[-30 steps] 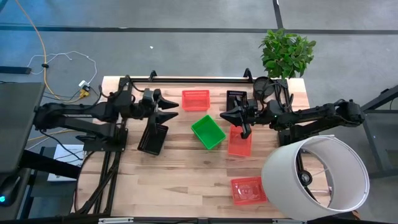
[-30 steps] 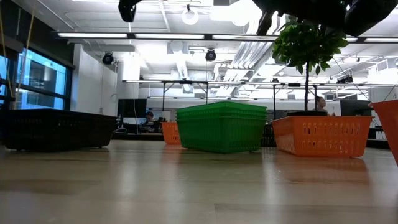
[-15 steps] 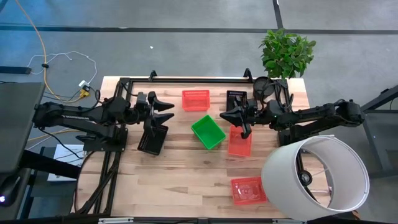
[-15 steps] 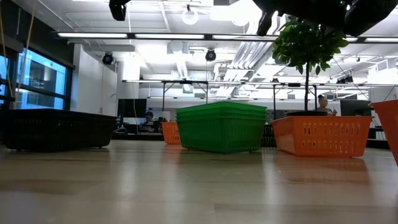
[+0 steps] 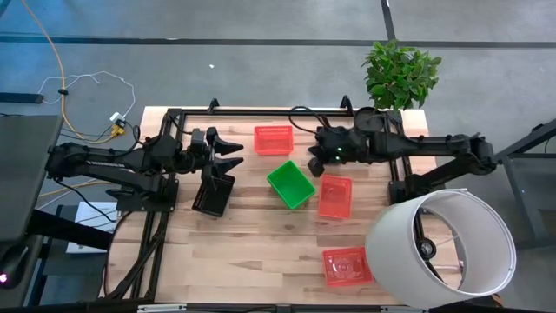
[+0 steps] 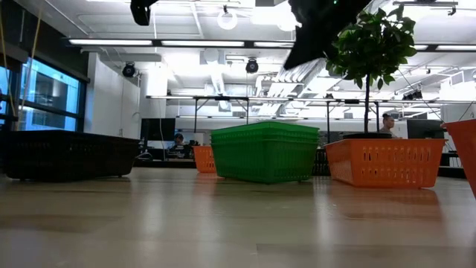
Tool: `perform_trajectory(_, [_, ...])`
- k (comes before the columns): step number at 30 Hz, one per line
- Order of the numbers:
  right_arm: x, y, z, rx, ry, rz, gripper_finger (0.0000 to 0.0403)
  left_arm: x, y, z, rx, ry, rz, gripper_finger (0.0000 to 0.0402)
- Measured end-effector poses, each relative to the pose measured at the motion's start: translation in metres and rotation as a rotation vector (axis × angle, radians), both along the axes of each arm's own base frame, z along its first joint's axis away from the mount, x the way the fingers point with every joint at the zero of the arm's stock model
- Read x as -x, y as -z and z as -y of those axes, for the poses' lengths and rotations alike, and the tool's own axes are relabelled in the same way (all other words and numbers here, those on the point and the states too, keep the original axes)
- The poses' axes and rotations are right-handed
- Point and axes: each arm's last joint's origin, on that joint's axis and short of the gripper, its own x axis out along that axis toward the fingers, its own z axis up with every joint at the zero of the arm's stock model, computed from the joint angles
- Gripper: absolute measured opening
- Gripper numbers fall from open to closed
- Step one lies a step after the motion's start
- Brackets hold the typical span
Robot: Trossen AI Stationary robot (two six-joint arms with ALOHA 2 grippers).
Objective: Stack baskets by color
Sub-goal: Stack the black basket on the black basket
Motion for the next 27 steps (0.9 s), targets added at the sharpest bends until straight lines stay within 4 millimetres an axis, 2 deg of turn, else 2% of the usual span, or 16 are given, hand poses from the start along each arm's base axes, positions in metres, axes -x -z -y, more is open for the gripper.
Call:
perform_trajectory(3, [0.002,0.008,0.003,-0.038,0.054,-0.041,0.0007,0.000,0.000,0.000,-0.005,0.000,-0.004,0.0211])
perform_trajectory(5, [0.007,0.020,0.003,-0.086,0.094,-0.082,0.0025,0.000,0.000,0.000,-0.005,0.002,-0.004,0.0211])
perform_trajectory(7, [0.015,0.034,0.003,-0.132,0.155,-0.144,0.0055,0.000,0.000,0.000,-0.007,0.017,-0.005,0.0211])
perform_trajectory(10, [0.026,0.045,0.003,-0.168,0.282,-0.145,0.0116,0.000,0.001,0.001,-0.016,0.044,-0.017,0.0201])
perform_trajectory(13, [0.035,0.055,0.004,-0.157,0.409,-0.139,0.0178,-0.001,0.004,0.000,-0.013,0.028,-0.046,0.0152])
perform_trajectory(17, [0.044,0.071,0.011,-0.180,0.562,-0.135,0.0241,0.000,0.006,-0.003,-0.017,0.007,-0.064,0.0029])
perform_trajectory(20, [0.052,0.085,0.021,-0.200,0.658,-0.130,0.0260,0.001,0.006,-0.007,-0.017,0.000,-0.068,0.0013])
perform_trajectory(24, [0.068,0.106,0.037,-0.257,0.814,-0.131,0.0263,0.002,0.007,-0.010,-0.010,-0.008,-0.082,0.0002])
perform_trajectory(27, [0.074,0.118,0.046,-0.291,0.855,-0.100,0.0263,0.002,0.007,-0.011,-0.010,-0.010,-0.081,0.0001])
